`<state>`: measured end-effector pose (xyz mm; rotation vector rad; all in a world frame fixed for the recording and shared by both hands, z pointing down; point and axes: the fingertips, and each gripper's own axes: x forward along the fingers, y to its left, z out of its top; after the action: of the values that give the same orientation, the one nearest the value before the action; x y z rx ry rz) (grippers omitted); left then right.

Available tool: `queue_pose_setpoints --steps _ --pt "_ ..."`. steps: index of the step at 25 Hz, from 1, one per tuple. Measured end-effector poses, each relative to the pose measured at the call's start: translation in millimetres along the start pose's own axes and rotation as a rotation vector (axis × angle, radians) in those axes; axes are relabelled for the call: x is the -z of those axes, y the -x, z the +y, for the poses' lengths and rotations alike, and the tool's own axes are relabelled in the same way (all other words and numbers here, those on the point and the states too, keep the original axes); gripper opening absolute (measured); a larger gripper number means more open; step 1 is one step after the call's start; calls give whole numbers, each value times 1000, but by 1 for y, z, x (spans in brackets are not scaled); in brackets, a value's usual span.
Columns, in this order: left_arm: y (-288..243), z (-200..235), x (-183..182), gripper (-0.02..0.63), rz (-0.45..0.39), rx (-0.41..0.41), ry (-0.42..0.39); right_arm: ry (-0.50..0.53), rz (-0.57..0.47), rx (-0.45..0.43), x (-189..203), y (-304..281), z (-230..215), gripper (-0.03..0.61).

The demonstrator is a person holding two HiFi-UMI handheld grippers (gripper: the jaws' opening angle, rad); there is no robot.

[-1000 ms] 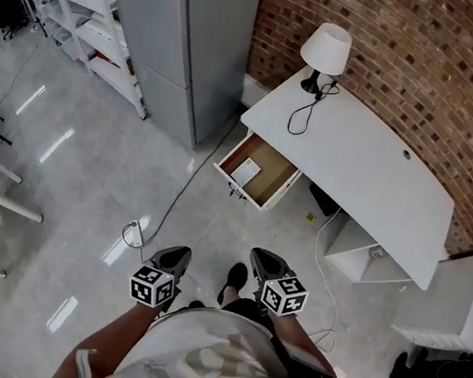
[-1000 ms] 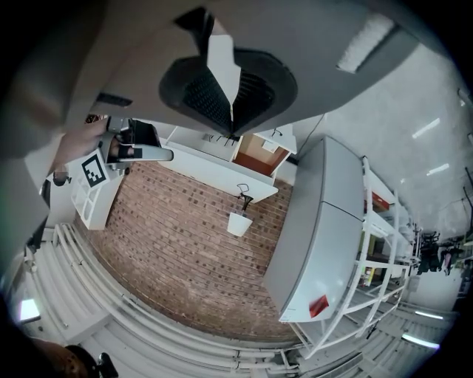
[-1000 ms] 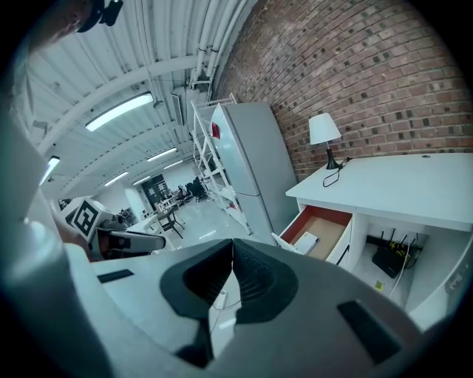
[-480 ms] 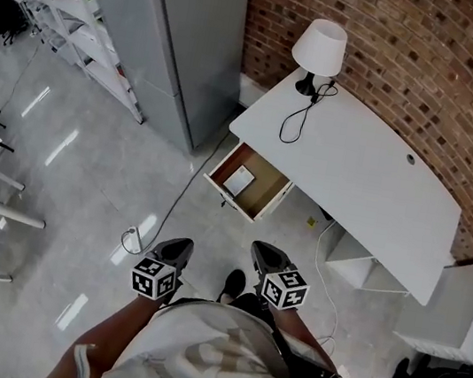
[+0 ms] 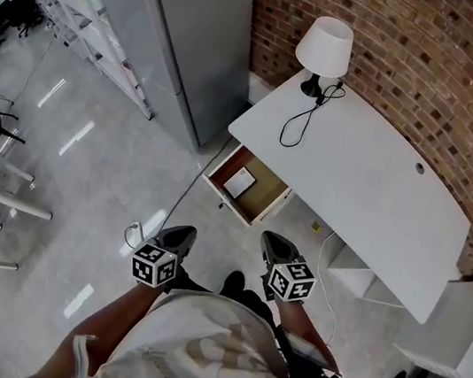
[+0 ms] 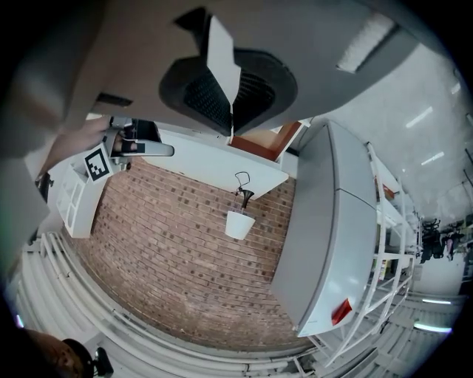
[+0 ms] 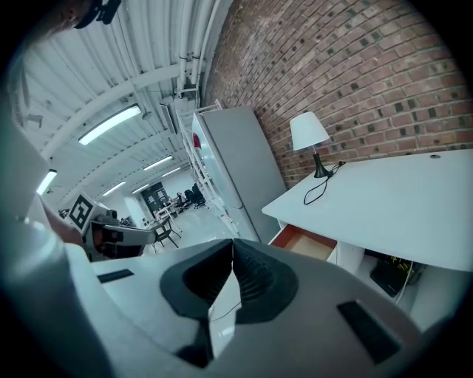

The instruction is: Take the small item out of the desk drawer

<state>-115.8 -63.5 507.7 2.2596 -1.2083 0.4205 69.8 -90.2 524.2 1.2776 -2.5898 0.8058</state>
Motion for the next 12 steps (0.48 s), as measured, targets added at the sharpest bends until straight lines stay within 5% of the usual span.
queue_pose_setpoints --steps 12 --pt "-39 4 -17 14 36 62 -38 -42 -14 53 1 -7 -18 6"
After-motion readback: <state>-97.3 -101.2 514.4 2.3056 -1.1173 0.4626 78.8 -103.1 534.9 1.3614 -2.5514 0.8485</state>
